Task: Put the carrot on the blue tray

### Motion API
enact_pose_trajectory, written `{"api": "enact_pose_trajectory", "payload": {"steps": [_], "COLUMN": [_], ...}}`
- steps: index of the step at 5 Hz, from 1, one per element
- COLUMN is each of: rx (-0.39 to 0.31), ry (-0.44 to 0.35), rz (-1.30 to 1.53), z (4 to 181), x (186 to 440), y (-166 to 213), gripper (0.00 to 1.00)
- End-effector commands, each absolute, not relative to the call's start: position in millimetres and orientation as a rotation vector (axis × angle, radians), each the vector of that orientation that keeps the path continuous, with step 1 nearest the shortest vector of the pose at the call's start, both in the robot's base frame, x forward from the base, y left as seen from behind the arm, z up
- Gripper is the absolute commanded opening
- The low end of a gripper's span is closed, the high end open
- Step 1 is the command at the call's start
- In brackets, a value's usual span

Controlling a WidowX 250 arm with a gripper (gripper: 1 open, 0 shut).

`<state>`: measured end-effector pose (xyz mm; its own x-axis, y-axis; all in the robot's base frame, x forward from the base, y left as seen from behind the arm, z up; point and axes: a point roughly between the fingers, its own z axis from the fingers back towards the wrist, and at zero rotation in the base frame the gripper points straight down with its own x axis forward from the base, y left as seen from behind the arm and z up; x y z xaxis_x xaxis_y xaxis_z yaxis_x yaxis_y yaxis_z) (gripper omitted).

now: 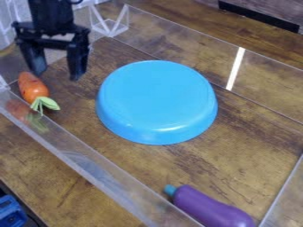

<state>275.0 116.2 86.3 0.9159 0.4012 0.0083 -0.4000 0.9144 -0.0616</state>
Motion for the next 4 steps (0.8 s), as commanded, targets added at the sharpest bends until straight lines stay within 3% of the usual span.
{"api": "enact_pose_trajectory", "payload": {"steps": [1, 4], "rx": [-0.053, -0.040], "ry": [-0.078, -0.110], "rz": [0.402, 0.511], "z": [102.8, 114.9], "x": [281.8, 268.3], "y": [127.4, 164.3], "gripper": [1.00, 1.00]}}
